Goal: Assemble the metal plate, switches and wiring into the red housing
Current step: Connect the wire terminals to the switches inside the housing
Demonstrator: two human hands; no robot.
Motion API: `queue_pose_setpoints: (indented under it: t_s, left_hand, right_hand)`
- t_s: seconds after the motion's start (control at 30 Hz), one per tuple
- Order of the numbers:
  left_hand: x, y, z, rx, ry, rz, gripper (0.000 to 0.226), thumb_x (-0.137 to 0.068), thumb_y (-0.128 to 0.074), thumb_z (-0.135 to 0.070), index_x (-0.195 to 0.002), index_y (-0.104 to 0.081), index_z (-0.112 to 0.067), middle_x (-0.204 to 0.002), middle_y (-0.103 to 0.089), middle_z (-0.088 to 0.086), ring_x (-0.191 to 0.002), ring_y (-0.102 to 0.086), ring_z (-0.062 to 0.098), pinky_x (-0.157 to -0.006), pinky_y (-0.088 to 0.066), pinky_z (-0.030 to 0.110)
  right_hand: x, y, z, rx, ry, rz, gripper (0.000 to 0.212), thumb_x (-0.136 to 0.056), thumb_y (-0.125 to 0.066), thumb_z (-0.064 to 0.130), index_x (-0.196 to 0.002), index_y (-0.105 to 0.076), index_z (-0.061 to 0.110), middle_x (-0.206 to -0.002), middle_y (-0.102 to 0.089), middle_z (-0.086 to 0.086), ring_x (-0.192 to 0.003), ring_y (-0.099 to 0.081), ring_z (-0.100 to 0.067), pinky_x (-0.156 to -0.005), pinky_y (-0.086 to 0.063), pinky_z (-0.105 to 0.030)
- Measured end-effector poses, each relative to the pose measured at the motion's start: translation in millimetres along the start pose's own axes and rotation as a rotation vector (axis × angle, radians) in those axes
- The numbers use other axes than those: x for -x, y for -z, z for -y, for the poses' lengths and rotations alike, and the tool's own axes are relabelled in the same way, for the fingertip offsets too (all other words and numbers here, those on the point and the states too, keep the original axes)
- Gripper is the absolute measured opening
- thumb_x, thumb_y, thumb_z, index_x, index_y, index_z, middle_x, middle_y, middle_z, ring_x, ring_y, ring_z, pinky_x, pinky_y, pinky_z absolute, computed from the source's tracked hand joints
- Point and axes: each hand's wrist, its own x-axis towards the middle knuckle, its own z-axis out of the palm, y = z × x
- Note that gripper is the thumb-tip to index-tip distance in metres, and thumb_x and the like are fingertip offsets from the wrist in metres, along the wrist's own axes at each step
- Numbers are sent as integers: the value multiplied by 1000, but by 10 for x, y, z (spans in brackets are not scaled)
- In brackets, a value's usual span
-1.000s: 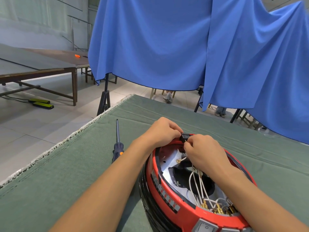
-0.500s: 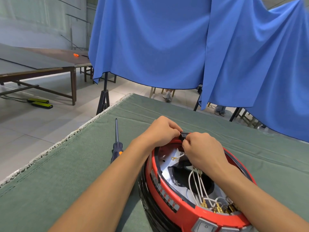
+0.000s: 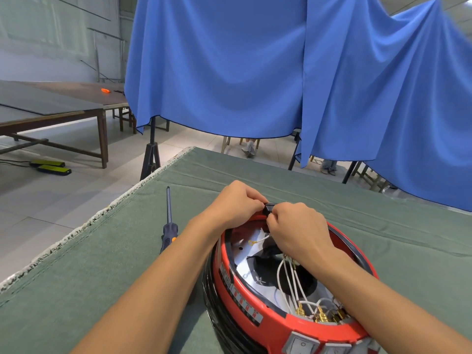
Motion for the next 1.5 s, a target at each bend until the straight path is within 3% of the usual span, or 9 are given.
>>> queue_pose_setpoints:
  t_s: [0.2,0.43,0.57,0.83,1.03,1.2,1.3,1.4,1.5]
  left_hand:
    - [-9,-11,-2,-22,8,-6,21,-90,-57,-14,-100,-75,-19,-100,-72,2,-94,-64,14,-83,-50,27]
    - [-4,-29,11,-212,-1,-34,20,-89,-58,-22,-101,-73,-27,-100,-73,-5,-98,-63,14,-90,-50,36]
    - [13,-19,-11,-247,-8,-25,20,-90,-59,-23,-103,-73,-28,-103,-72,-6,-102,-62,15,-91,-49,37]
    - [21,-173,-137,-610,4,-70,31,-91,-44,-15,-113,-63,-24,-114,-65,5,-106,-58,30,-81,-47,35]
    - [48,-197,-147,-559,-64,-1,34,-98,-38,-25,-127,-54,-30,-130,-59,-5,-122,-50,19,-97,-43,36]
    - [76,-215,-162,-661,-83,39,36,-94,-44,-45,-130,-47,-40,-130,-56,-14,-120,-51,14,-93,-44,34]
    - [82,-214,-161,-710,-66,63,39,-94,-45,-45,-133,-41,-44,-132,-53,-16,-122,-49,13,-94,-43,34]
    - [84,-216,-166,-725,-59,55,40,-94,-45,-45,-133,-40,-45,-131,-53,-18,-122,-49,12,-93,-42,34]
    - [91,-223,-184,-731,-44,55,40,-94,-45,-46,-133,-39,-47,-130,-53,-20,-120,-49,11,-91,-42,34]
  right_hand:
    - [-27,-33,-8,-24,-15,-8,28,-93,-40,28,-68,-48,17,-62,-44,2,-59,-42,-22,-47,-20,-29]
    - [24,15,-74,-237,-110,9,47,-87,-47,49,-61,-58,11,-61,-60,-1,-63,-54,-23,-50,-34,-28]
    - [1,130,-245,-425,-257,-176,37,-88,-48,34,-60,-53,10,-60,-56,-2,-66,-52,-28,-52,-34,-32]
    - [-22,150,-891,-635,-462,-179,23,-81,-56,21,-60,-63,15,-57,-65,1,-68,-61,-25,-68,-49,-35]
    - [70,-148,-1303,-795,-553,-175,24,-82,-59,19,-59,-64,18,-50,-64,10,-56,-57,-18,-66,-50,-37]
    - [92,-290,-1421,-764,-587,-113,20,-80,-60,19,-60,-63,20,-58,-66,5,-64,-61,-20,-67,-51,-36]
    - [113,-324,-1464,-647,-555,48,4,-76,-62,28,-75,-63,25,-81,-70,4,-80,-65,-23,-76,-55,-39]
    - [160,-342,-1459,-506,-439,273,27,-77,-67,49,-96,-64,30,-104,-62,4,-98,-61,-21,-86,-50,-33]
    - [172,-309,-1435,-429,-402,331,26,-80,-65,54,-81,-63,28,-100,-62,3,-94,-60,-21,-75,-44,-28]
